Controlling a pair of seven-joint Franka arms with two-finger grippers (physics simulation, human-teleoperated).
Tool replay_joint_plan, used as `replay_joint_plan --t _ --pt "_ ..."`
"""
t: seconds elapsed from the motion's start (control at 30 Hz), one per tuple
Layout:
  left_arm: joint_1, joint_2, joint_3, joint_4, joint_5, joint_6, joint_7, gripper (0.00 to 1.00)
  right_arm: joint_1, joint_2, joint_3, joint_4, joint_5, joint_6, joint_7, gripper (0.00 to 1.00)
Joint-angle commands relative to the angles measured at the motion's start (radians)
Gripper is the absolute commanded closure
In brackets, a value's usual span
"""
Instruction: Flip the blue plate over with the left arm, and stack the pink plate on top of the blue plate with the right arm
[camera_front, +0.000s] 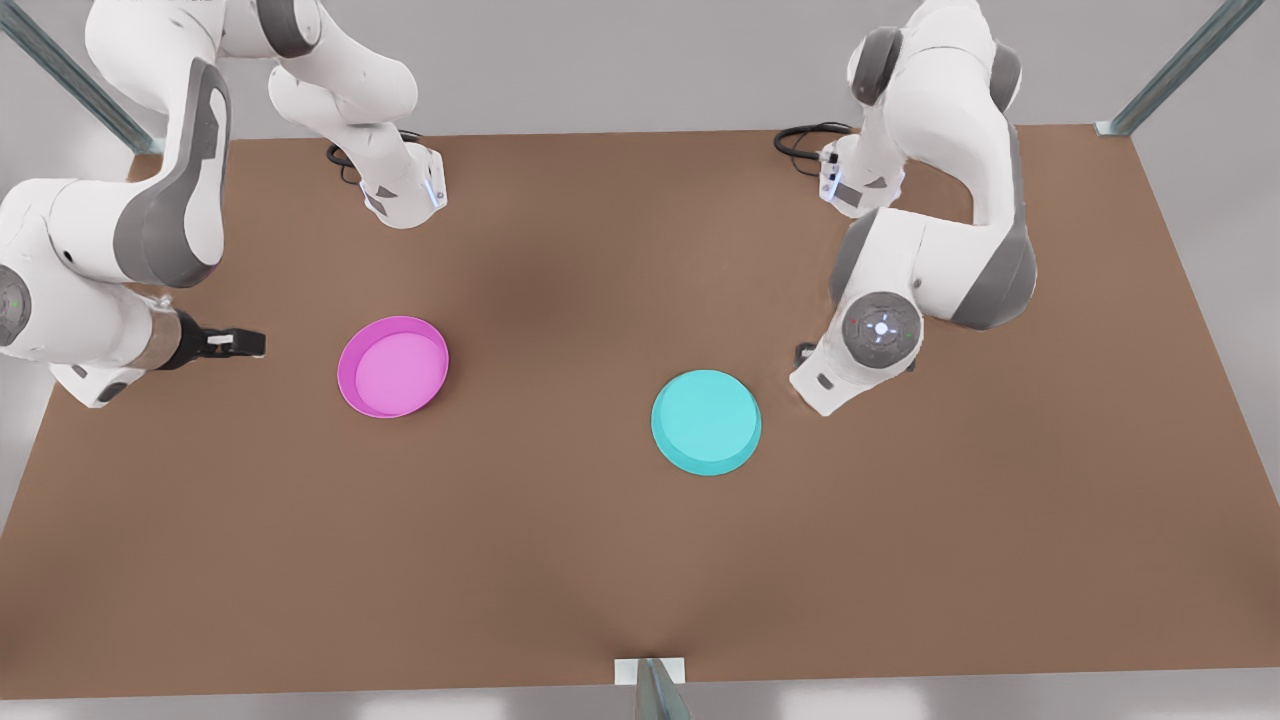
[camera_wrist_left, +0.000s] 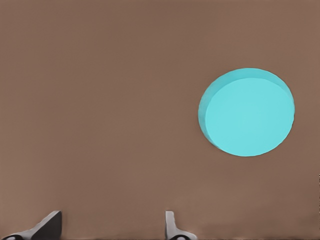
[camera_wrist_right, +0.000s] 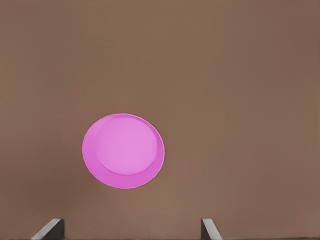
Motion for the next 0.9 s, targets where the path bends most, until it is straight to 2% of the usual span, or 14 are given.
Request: replay_joint_plan --t 0.0,0.03,0.1,0.13,0.17,0.3,0.33,0.4,0.43,0.47,0.6,0.87 --pt "0.003 -0.009 0.006 0.000 -0.090 -0.003 0.021 0.00 -0.006 -0.010 -0.001 -0.015 0.000 0.006 0.001 0.00" --pt "0.045 -0.144 0.022 -0.118 -0.046 0.035 0.084 0.00 -0.042 -0.053 -0.001 -0.107 0.005 0.068 0.001 0.00" --pt "0.206 -0.342 -0.142 -0.302 0.094 0.146 0.086 0.00 -0.100 -0.112 -0.003 -0.242 0.068 0.189 0.001 0.00" --pt "0.297 -0.368 -0.220 -0.314 0.108 0.155 0.136 0.00 -0.108 -0.124 -0.003 -0.277 0.069 0.212 -0.014 0.00" --pt "0.314 -0.362 -0.230 -0.307 0.115 0.155 0.214 0.00 -0.118 -0.144 -0.001 -0.378 0.069 0.301 -0.127 0.00" --pt "0.315 -0.305 -0.221 -0.275 0.118 0.155 0.205 0.00 -0.170 -0.171 -0.003 -0.664 0.164 0.594 -0.236 0.00" --pt "0.315 -0.290 -0.221 -0.273 0.137 0.155 0.204 0.00 -0.181 -0.181 -0.005 -0.776 0.173 0.733 -0.284 0.00" --pt "0.322 -0.284 -0.221 -0.273 0.138 0.155 0.213 0.00 -0.232 -0.135 -0.003 -0.842 0.212 0.832 -0.373 0.00" --pt "0.325 -0.284 -0.217 -0.273 0.137 0.155 0.213 0.00 -0.232 -0.136 -0.003 -0.923 0.247 0.943 -0.425 0.00" --pt "0.323 -0.284 -0.207 -0.273 0.140 0.155 0.207 0.00 -0.232 -0.142 -0.001 -0.952 0.247 0.987 -0.436 0.00" --pt "0.323 -0.281 -0.199 -0.276 0.157 0.152 0.199 0.00 -0.218 -0.130 0.000 -0.975 0.293 0.936 -0.490 0.00" --pt "0.323 -0.273 -0.179 -0.284 0.157 0.149 0.201 0.00 -0.115 0.055 -0.001 -0.968 0.361 1.028 -0.533 0.00"
